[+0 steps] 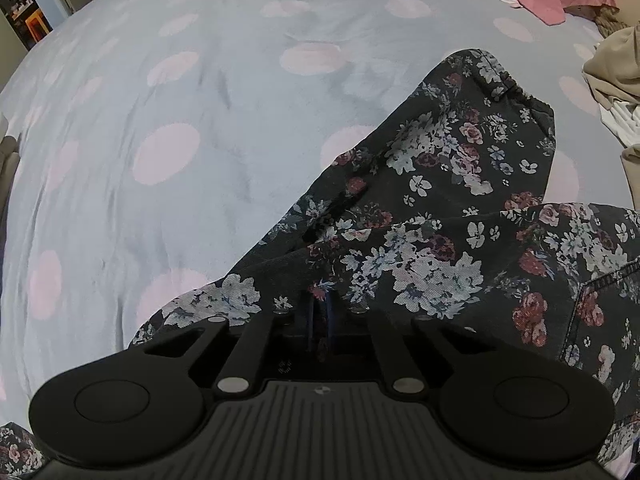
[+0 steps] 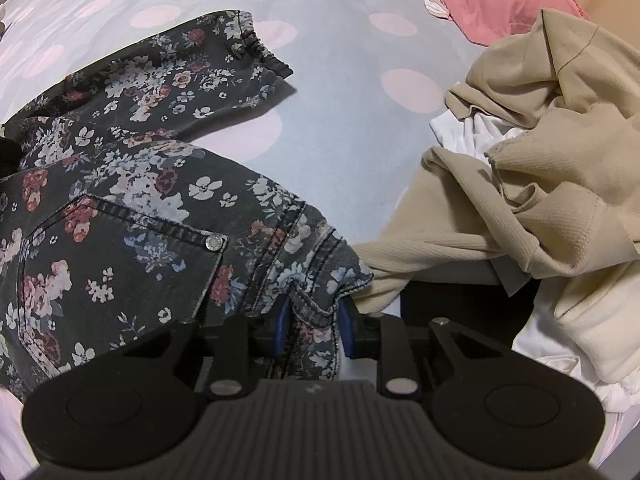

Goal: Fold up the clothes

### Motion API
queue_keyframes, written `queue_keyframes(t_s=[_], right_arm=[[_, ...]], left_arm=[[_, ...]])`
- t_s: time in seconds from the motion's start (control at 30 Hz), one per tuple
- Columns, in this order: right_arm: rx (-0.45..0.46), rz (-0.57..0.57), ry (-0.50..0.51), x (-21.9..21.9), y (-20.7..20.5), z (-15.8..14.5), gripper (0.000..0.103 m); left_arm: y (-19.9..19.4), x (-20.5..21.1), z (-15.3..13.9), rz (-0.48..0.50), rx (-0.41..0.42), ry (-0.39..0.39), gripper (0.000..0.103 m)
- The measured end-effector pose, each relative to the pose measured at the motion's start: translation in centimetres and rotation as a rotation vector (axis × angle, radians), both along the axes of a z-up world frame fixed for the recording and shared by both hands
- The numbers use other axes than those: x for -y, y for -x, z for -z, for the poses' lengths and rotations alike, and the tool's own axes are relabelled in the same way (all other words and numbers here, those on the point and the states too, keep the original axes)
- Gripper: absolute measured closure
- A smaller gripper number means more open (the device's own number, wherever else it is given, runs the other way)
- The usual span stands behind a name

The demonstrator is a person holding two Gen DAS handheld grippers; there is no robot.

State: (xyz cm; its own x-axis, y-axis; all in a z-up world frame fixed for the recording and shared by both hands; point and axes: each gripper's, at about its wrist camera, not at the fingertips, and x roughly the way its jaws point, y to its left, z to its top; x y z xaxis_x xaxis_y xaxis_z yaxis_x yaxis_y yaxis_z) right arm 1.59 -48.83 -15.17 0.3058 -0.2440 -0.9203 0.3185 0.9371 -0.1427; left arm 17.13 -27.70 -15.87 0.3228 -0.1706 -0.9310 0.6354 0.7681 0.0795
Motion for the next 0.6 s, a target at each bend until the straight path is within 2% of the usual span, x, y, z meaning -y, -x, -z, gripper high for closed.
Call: queue_keyframes(t_s=[0.1,0.2,0.47,0.6], right_arm=[[0.012,0.003,-0.002,-0.1,0.1,-0.3,0.078],[0.037,0.011,-0.012,-0.1,0.3,-0.8,0.089],[0.179,0.089,-0.049,0.7,1.4,-3.8,0.090],[0.230,0.094,-0.025,0.4,1.3,-5.2,0.090]], left_arm=[[0.0,0.0,-0.3,0.001,0.005,0.006,0.100],[0.0,-0.3,-1.0,0.003,0.016,0.014,0.101],[-0.6,-2.3,-4.1,-0.019,0.049,0.092,0.101],[-1.3,-3.3,-6.5,-0.035,0.061,0.144,0.101]])
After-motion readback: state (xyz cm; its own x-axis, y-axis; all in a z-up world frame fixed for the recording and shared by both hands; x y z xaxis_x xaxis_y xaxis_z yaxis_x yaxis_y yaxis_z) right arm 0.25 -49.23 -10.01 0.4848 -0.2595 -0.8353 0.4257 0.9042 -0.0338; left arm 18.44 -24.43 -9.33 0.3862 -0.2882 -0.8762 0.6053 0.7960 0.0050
